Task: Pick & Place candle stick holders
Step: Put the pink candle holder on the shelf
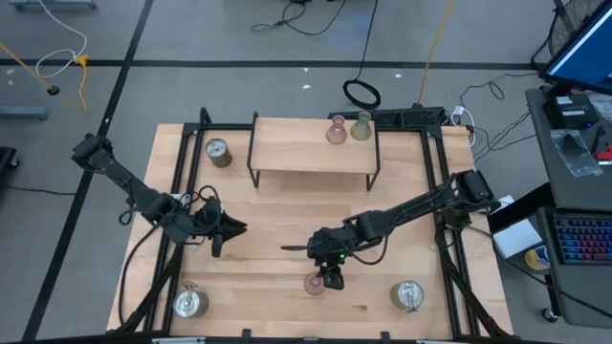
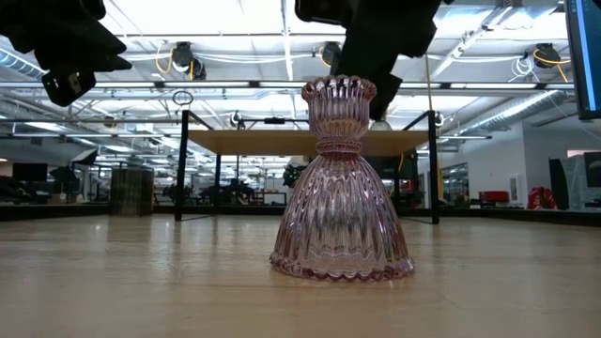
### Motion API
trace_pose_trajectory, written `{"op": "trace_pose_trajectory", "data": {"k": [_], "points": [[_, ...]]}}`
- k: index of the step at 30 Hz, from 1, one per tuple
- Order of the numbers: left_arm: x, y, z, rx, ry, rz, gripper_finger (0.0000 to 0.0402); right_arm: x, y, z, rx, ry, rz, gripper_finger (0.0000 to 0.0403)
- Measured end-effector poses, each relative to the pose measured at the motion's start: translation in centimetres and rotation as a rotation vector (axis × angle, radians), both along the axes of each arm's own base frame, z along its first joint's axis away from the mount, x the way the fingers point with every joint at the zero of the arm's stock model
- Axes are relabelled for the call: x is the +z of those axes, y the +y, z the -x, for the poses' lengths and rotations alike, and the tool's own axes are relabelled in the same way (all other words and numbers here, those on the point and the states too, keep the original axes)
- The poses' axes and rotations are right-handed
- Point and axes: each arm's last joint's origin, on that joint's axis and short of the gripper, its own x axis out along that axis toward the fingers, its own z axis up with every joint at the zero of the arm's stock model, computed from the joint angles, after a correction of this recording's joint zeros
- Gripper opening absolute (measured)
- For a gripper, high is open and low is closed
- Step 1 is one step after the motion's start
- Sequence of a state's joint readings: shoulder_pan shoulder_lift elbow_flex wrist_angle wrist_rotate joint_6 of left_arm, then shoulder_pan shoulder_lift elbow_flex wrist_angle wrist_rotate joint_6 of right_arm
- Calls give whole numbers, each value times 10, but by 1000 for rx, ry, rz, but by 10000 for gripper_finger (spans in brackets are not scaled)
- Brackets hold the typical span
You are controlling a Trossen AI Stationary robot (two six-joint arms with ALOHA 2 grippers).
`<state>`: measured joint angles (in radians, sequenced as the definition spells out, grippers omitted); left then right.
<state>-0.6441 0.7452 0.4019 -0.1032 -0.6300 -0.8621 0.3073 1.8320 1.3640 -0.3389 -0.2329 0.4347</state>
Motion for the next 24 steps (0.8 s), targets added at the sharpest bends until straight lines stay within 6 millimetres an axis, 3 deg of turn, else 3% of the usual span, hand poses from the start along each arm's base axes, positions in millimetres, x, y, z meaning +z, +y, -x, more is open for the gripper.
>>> {"op": "trace_pose_trajectory", "data": {"k": [10,15,24], "points": [[0,0,0,0,1,0,81,-25,3,-10,16,43,-15,165],[0,0,0,1,1,0,81,-28,3,-10,18,51,-10,161],[0,0,0,0,2,-3,81,-28,2,-10,15,53,-7,95]]}}
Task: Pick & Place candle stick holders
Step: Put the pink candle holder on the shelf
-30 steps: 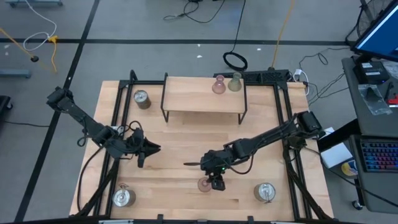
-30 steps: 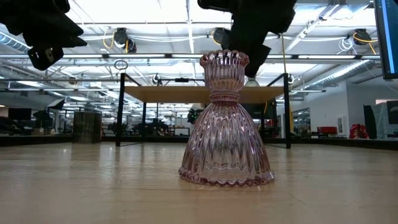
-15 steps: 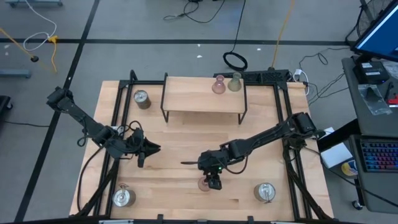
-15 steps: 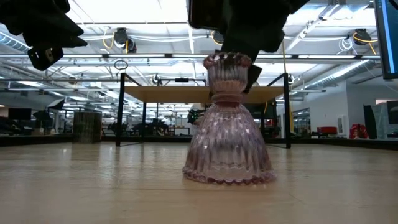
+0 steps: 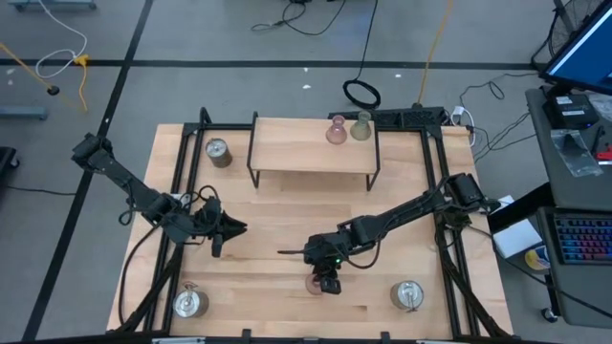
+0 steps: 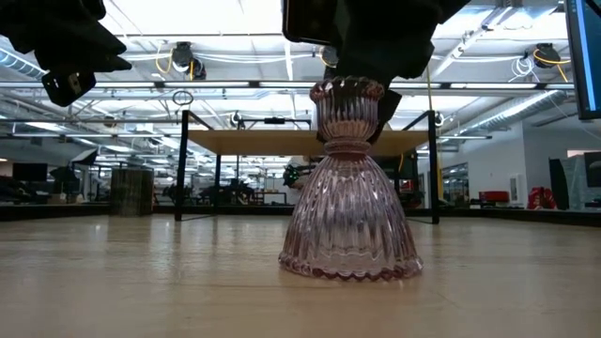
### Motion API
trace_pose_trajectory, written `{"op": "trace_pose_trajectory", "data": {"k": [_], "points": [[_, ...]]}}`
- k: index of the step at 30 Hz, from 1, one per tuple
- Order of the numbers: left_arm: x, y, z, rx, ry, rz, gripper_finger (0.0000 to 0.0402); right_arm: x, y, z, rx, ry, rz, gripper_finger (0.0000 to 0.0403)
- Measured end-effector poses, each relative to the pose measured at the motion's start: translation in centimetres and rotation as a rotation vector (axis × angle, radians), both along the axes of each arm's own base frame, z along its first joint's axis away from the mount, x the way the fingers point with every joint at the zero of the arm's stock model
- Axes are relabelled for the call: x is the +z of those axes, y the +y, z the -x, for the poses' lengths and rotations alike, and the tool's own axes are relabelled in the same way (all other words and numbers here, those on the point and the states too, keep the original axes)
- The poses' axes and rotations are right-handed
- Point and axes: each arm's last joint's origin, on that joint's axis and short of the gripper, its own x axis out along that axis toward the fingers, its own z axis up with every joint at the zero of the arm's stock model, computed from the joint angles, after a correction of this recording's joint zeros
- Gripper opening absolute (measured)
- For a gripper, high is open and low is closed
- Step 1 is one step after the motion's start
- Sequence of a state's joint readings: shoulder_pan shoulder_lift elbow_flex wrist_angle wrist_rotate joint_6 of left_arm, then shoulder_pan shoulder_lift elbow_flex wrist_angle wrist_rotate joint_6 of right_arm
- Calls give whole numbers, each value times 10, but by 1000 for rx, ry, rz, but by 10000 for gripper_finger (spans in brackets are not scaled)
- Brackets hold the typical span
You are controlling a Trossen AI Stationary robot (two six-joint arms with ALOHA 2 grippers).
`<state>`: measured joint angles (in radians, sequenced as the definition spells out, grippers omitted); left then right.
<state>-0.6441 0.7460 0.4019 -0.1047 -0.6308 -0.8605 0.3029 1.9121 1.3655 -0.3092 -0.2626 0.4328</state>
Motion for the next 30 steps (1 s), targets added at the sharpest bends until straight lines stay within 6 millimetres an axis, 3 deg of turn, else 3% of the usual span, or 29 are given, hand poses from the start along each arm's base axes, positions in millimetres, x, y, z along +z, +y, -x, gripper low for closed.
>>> {"op": "trace_pose_trajectory", "data": {"k": [8,22,30], "points": [[0,0,0,-1,0,-2,81,1,-1,0,0,-6,15,34],[0,0,0,0,0,-1,81,3,-2,1,-15,-9,27,30],[0,0,0,-6,4,-20,81,26,-16,9,-52,-26,23,20]]}}
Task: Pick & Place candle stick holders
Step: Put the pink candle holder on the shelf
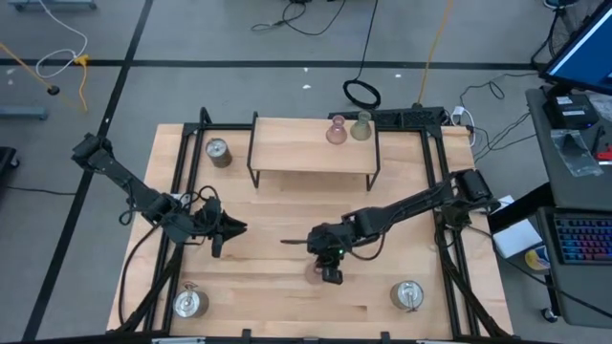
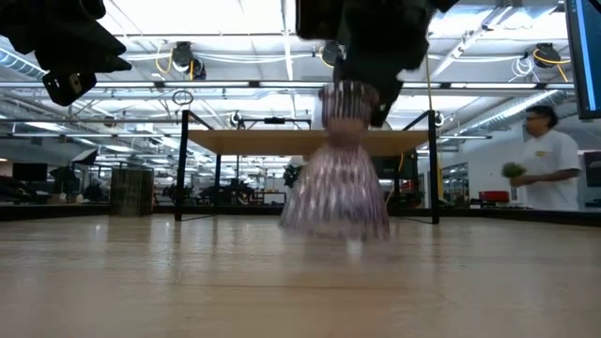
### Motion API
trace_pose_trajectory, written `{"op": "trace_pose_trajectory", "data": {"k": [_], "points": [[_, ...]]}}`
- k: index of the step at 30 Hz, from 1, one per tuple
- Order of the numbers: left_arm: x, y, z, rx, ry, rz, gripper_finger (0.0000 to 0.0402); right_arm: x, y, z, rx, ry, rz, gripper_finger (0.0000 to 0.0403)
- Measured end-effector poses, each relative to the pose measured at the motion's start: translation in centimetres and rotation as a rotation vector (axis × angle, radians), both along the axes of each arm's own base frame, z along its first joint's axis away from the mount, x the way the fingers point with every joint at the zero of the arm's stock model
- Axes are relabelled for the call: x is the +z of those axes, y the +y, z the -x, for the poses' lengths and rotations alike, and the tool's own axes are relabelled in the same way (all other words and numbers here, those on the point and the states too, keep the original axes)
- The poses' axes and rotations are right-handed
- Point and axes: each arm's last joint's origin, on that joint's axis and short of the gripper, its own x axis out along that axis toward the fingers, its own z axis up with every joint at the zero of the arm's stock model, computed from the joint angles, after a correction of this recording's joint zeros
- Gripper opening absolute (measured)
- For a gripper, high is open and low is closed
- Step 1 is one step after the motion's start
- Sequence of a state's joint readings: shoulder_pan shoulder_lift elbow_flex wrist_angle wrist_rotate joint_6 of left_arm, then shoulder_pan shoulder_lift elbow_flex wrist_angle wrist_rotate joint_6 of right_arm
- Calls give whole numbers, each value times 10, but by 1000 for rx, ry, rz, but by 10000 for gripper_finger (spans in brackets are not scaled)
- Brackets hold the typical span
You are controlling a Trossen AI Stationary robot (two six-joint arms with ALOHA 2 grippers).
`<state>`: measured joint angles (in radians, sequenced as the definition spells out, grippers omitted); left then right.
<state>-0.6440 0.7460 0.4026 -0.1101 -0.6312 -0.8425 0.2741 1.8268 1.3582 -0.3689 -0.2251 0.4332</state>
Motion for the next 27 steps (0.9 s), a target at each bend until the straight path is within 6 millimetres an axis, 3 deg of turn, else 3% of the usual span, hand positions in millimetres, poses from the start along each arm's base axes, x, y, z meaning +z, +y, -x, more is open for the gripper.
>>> {"op": "trace_pose_trajectory", "data": {"k": [14,27], "points": [[0,0,0,-1,6,-7,81,70,-45,32,-102,-109,31,20],[0,0,0,-1,-2,-1,81,115,-124,80,-329,-129,272,20]]}}
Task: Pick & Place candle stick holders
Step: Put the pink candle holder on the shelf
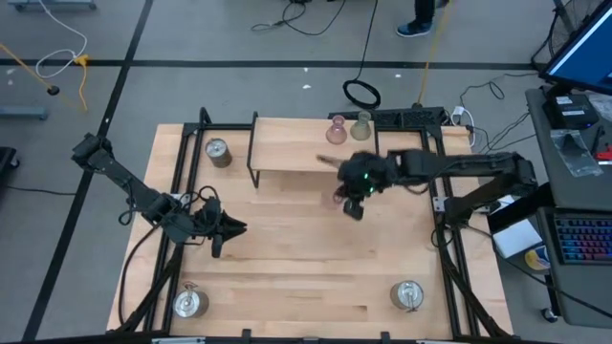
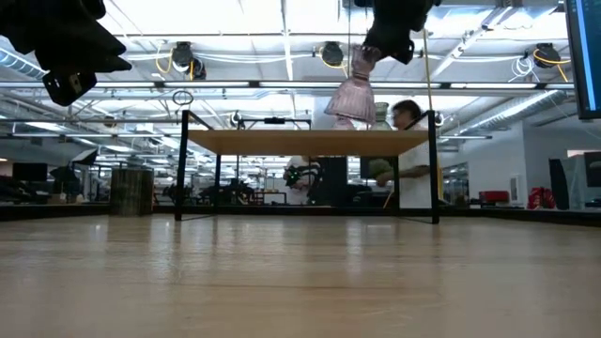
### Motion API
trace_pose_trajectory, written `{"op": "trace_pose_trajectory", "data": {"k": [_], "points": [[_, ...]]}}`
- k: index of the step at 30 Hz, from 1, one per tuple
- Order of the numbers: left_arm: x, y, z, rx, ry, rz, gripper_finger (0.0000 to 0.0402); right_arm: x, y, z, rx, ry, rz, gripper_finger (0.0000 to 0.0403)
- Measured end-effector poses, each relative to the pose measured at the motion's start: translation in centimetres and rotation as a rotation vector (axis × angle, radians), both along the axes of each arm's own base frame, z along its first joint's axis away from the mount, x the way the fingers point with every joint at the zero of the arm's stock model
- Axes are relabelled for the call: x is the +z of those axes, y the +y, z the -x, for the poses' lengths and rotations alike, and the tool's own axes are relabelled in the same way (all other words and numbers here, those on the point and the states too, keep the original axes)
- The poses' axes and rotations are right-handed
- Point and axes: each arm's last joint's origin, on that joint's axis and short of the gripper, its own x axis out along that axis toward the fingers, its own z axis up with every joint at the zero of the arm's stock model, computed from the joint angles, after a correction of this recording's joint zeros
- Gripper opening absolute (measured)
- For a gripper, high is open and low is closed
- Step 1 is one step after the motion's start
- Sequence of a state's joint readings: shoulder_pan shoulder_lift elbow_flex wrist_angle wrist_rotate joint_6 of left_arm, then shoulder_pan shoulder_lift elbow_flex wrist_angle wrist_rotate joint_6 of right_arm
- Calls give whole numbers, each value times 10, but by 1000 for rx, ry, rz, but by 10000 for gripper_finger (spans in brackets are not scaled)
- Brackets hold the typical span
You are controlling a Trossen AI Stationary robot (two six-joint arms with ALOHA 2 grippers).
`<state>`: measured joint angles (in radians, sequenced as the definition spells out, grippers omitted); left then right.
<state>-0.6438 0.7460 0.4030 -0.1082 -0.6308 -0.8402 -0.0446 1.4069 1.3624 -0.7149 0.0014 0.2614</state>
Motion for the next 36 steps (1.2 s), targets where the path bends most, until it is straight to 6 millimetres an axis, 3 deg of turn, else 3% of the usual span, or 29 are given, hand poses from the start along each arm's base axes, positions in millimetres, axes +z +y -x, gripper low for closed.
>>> {"op": "trace_pose_trajectory", "data": {"k": [7,19,36], "points": [[1,0,0,2,-8,11,81,15,-41,20,-106,-36,49,20],[1,0,0,1,-8,8,81,18,-97,42,-261,-43,37,20],[1,0,0,-3,-7,-2,81,12,-137,59,-317,-37,-38,20]]}}
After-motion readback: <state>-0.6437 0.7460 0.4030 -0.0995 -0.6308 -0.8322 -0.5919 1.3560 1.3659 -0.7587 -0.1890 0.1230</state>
